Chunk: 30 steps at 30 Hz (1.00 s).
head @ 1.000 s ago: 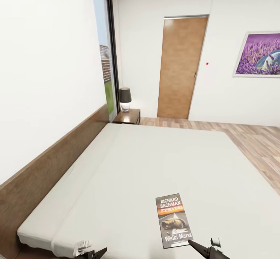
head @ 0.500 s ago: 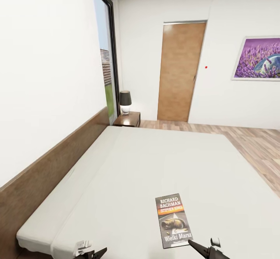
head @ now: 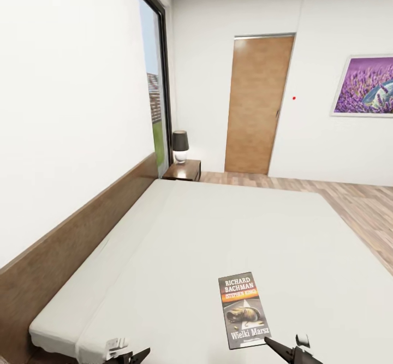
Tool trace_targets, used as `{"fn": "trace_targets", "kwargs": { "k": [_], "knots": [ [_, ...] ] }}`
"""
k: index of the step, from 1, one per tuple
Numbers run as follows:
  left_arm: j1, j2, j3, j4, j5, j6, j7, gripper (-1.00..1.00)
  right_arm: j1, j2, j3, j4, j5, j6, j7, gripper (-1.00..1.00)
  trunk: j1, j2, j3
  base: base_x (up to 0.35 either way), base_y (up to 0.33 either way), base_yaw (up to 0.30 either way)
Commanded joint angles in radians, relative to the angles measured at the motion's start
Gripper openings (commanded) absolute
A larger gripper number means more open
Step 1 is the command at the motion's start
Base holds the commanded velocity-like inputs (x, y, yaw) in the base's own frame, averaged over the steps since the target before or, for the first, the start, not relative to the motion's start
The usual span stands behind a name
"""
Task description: In the bedroom, move the book from the bed onto either nightstand, and place the two sandals side by side next to the bed.
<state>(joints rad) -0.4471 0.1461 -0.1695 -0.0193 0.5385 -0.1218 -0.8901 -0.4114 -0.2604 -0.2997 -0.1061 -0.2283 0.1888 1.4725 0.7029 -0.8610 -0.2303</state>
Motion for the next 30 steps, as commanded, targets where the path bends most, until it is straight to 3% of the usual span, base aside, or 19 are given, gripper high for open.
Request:
{"fn": "trace_targets", "kwargs": {
  "k": [1, 8, 30],
  "knots": [
    [-0.001, 0.000, -0.008, 0.001, 0.005, -0.009, -0.001, 1.00, 0.000, 0.000, 0.001, 0.000, -0.003, 0.011, 0.003, -1.00, 0.000, -0.001, -0.001, 0.000, 0.000, 0.018],
    [-0.001, 0.000, -0.008, 0.001, 0.005, -0.009, -0.001, 1.00, -0.001, 0.000, 0.001, 0.000, -0.003, 0.011, 0.003, -1.00, 0.000, -0.001, -0.001, 0.000, 0.000, 0.118],
    [-0.001, 0.000, -0.008, 0.001, 0.004, -0.009, -0.003, 1.00, -0.001, 0.001, 0.002, 0.000, -0.003, 0.011, 0.002, -1.00, 0.000, -0.001, -0.001, 0.000, 0.000, 0.285]
  ]
}}
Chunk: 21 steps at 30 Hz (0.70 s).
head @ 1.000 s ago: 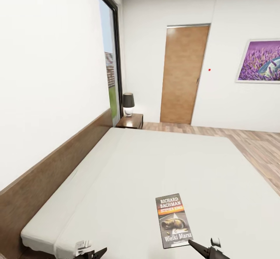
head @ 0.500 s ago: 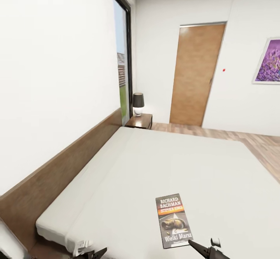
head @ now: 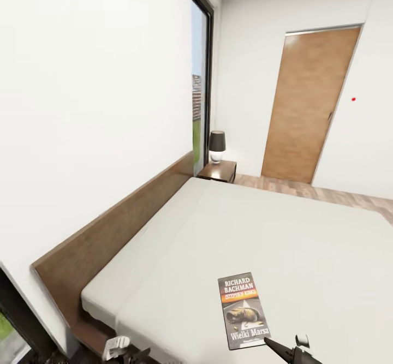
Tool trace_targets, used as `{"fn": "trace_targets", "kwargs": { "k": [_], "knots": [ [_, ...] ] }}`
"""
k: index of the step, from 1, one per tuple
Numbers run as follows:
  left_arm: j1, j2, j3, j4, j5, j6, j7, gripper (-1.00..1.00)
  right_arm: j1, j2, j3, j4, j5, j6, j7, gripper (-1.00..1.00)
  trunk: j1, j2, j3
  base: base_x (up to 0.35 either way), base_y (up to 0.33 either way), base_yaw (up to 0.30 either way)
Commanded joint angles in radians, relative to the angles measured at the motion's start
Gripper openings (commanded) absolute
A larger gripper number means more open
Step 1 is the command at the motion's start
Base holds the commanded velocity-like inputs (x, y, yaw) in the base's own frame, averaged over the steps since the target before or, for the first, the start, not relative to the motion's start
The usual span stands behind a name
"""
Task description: In the bedroom, move the book from the bed onto either nightstand, and place the two sandals side by side next to the bed.
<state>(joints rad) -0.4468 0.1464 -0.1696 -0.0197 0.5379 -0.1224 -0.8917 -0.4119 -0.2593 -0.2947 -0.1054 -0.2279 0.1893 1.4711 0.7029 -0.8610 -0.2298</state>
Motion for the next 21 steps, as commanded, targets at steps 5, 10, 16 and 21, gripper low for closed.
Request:
{"fn": "trace_targets", "kwargs": {
  "k": [5, 10, 16, 21],
  "knots": [
    [-0.001, 0.000, -0.008, 0.001, 0.004, -0.009, -0.005, 1.00, -0.001, 0.000, -0.003, 0.000, -0.004, 0.010, 0.003, -1.00, 0.000, -0.001, -0.001, 0.000, 0.000, 0.291],
    [-0.001, 0.001, -0.008, 0.001, 0.004, -0.008, -0.006, 1.00, 0.000, 0.000, -0.003, 0.000, -0.004, 0.010, 0.002, -1.00, 0.000, -0.001, -0.001, 0.000, 0.000, 0.291],
    [-0.001, 0.001, -0.008, 0.001, 0.004, -0.008, -0.006, 1.00, 0.000, 0.000, -0.003, 0.000, -0.004, 0.010, 0.001, -1.00, 0.000, -0.001, -0.001, 0.000, 0.000, 0.291],
    [-0.001, 0.000, -0.008, 0.001, 0.004, -0.008, -0.005, 1.00, 0.000, 0.000, -0.003, 0.000, -0.003, 0.010, 0.000, -1.00, 0.000, -0.001, -0.001, 0.000, 0.000, 0.291]
  ]
}}
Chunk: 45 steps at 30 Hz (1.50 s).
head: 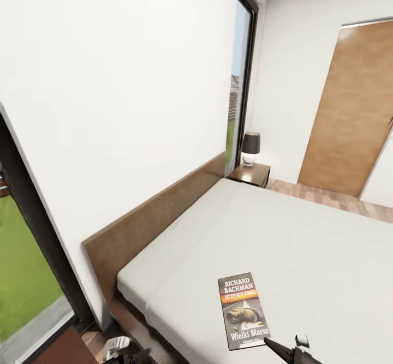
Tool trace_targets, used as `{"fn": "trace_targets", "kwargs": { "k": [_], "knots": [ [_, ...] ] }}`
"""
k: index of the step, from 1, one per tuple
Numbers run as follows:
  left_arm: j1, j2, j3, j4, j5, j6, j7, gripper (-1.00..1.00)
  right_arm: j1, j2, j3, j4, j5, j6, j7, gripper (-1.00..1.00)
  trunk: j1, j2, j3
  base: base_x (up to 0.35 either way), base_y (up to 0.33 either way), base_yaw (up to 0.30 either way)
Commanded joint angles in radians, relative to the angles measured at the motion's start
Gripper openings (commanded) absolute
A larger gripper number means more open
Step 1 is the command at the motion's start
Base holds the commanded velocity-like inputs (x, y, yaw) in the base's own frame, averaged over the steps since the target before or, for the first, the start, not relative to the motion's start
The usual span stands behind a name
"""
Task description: In the bedroom, move the book from the bed onto either nightstand, and place the two sandals side by side next to the bed.
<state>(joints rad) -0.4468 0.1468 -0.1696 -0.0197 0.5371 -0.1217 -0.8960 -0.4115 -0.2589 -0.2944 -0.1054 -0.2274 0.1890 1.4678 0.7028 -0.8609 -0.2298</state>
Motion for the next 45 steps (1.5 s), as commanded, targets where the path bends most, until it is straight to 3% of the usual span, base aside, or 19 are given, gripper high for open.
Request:
{"fn": "trace_targets", "kwargs": {
  "k": [1, 45],
  "knots": [
    [-0.001, 0.000, -0.008, 0.001, 0.004, -0.009, -0.001, 1.00, -0.001, 0.000, -0.003, 0.000, -0.004, 0.010, 0.003, -1.00, 0.000, -0.001, -0.001, 0.000, 0.000, 0.291],
    [-0.001, -0.001, -0.010, 0.002, 0.004, -0.009, 0.006, 1.00, 0.000, 0.000, -0.003, 0.000, -0.004, 0.009, 0.002, -1.00, 0.000, -0.001, -0.001, 0.000, 0.000, 0.291]
  ]
}}
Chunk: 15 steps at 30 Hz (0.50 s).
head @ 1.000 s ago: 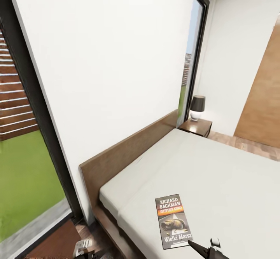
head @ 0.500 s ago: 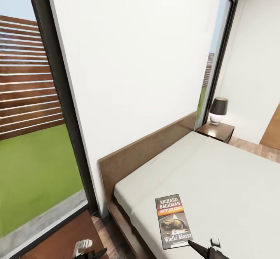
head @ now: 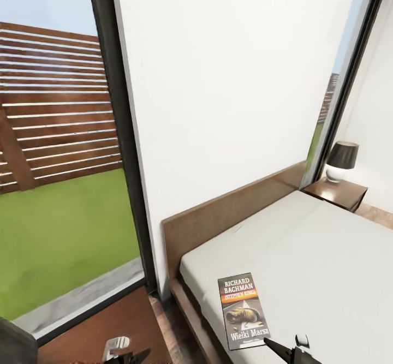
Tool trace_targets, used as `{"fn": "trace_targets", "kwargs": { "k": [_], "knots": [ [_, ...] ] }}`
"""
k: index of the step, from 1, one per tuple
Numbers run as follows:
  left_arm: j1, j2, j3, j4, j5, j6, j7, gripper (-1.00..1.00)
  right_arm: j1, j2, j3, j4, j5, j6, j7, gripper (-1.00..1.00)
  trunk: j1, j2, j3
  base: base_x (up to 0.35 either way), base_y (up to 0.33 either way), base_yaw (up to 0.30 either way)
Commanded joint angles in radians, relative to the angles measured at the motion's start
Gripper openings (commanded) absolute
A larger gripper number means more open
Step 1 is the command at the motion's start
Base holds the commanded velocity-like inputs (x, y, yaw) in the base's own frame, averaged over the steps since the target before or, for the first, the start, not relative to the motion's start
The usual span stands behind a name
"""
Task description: In the bedroom, move the book from the bed onto either nightstand, and place the two sandals side by side next to the bed.
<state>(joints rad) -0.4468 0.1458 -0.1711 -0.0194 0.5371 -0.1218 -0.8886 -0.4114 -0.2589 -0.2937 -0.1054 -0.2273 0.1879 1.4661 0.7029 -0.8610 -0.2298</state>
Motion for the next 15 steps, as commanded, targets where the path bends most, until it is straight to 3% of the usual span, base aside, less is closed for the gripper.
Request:
{"fn": "trace_targets", "kwargs": {
  "k": [1, 15],
  "knots": [
    [-0.001, 0.000, -0.008, 0.001, 0.004, -0.009, -0.001, 1.00, -0.001, 0.000, -0.004, 0.000, -0.004, 0.010, 0.003, -1.00, 0.000, -0.001, -0.001, 0.000, 0.000, 0.291],
    [-0.001, -0.008, -0.008, 0.001, 0.004, -0.009, -0.004, 1.00, -0.001, 0.000, -0.004, 0.000, -0.004, 0.010, 0.004, -1.00, 0.000, -0.001, -0.001, 0.000, 0.000, 0.292]
  ]
}}
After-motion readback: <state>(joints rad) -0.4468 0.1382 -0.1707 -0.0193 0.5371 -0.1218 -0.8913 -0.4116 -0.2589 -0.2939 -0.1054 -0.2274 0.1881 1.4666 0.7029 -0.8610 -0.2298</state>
